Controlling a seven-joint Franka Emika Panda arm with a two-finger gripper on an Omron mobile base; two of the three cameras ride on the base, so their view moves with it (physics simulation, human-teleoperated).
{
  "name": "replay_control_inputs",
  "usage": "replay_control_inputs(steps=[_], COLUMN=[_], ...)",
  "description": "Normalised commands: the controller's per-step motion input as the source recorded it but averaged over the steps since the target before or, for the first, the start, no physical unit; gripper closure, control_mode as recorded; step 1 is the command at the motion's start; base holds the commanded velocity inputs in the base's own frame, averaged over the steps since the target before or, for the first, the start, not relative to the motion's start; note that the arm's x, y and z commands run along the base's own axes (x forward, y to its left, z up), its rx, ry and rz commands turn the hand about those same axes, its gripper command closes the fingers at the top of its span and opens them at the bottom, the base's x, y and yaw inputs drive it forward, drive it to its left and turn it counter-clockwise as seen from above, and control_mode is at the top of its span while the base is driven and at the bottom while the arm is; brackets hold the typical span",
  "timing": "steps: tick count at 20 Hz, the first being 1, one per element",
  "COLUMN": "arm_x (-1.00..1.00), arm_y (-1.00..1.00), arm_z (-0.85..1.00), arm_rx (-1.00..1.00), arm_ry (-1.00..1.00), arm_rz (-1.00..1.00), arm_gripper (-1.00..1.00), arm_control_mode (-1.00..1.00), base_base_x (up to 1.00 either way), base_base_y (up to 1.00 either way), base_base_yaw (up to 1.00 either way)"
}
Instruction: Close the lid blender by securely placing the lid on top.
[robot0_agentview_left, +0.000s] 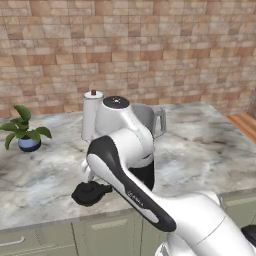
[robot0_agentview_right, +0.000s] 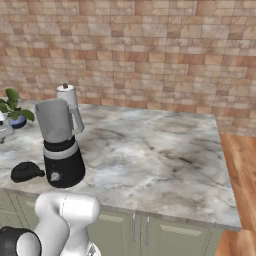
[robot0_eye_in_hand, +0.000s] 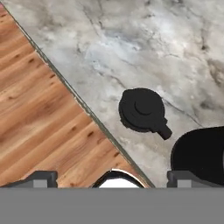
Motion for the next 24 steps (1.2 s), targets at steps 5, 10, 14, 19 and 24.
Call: replay_control_inputs(steps=[5,10,14,19,24], arm_x=[0.04,0.35,0.36,0.17,0.17], arm_y=[0.31,0.0,0.0,0.0,0.0], arm_z=[-0.42,-0.45,-0.41,-0.32,-0.25], arm_rx=[-0.23,-0.18,-0.1,-0.08,-0.04], arm_ry=[0.22,0.18,0.1,0.04,0.01], arm_rz=[0.05,0.0,0.0,0.0,0.0], arm_gripper=[-1.0,-1.0,-1.0,-1.0,-1.0], arm_control_mode=[-1.0,-1.0,-1.0,-1.0,-1.0], base_base_x=[0.0,0.0,0.0,0.0,0.0], base_base_y=[0.0,0.0,0.0,0.0,0.0], base_base_yaw=[0.0,0.0,0.0,0.0,0.0])
